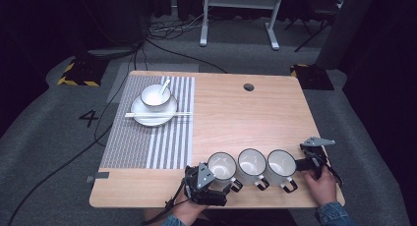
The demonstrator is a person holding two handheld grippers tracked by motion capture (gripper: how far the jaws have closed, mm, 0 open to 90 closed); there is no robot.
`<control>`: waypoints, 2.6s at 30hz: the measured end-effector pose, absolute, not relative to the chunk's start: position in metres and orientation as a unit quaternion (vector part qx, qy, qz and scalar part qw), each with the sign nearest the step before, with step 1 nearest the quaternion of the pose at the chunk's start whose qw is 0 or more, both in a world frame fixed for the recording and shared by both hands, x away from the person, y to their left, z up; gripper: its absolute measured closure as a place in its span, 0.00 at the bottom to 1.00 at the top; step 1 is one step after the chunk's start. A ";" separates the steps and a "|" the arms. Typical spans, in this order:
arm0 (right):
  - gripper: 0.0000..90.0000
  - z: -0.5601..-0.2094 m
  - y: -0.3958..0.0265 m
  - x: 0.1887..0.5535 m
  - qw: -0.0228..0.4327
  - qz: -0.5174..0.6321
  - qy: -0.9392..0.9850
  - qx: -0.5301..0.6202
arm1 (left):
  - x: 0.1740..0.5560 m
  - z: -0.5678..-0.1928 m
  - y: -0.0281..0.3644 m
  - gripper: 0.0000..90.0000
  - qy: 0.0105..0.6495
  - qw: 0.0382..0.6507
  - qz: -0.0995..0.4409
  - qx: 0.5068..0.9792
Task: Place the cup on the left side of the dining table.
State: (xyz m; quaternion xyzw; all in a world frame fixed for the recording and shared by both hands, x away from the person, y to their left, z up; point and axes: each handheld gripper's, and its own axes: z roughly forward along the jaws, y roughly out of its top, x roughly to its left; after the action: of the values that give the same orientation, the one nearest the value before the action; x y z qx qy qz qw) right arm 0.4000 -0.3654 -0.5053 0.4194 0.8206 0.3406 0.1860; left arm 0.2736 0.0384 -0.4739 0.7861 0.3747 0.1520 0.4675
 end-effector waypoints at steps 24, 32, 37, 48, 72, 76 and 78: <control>0.00 -0.505 -0.365 0.400 0.186 0.341 0.821 0.419 | 0.294 -0.495 0.018 0.02 0.421 0.400 0.135 0.803; 0.00 -0.505 -0.365 0.400 0.186 0.341 0.820 0.420 | 0.291 -0.495 0.019 0.03 0.410 0.416 0.147 0.798; 0.00 -0.505 -0.365 0.400 0.186 0.341 0.820 0.421 | 0.291 -0.496 0.018 0.02 0.405 0.434 0.165 0.788; 0.00 -0.505 -0.365 0.400 0.186 0.341 0.820 0.420 | 0.294 -0.498 0.017 0.03 0.386 0.449 0.182 0.785; 0.00 -0.505 -0.365 0.401 0.185 0.341 0.821 0.420 | 0.290 -0.482 0.024 0.04 0.361 0.456 0.197 0.790; 0.00 -0.505 -0.365 0.402 0.185 0.341 0.822 0.417 | 0.292 -0.472 0.033 0.04 0.366 0.466 0.201 0.780; 0.00 -0.505 -0.365 0.402 0.185 0.341 0.821 0.418 | 0.293 -0.466 0.038 0.04 0.368 0.471 0.208 0.775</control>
State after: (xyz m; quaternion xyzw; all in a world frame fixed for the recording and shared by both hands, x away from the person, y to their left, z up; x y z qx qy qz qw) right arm 0.4019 -0.3650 -0.5053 0.4176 0.8214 0.3415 0.1851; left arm 0.2929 0.0376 -0.4661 0.7747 0.3677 0.2078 0.4706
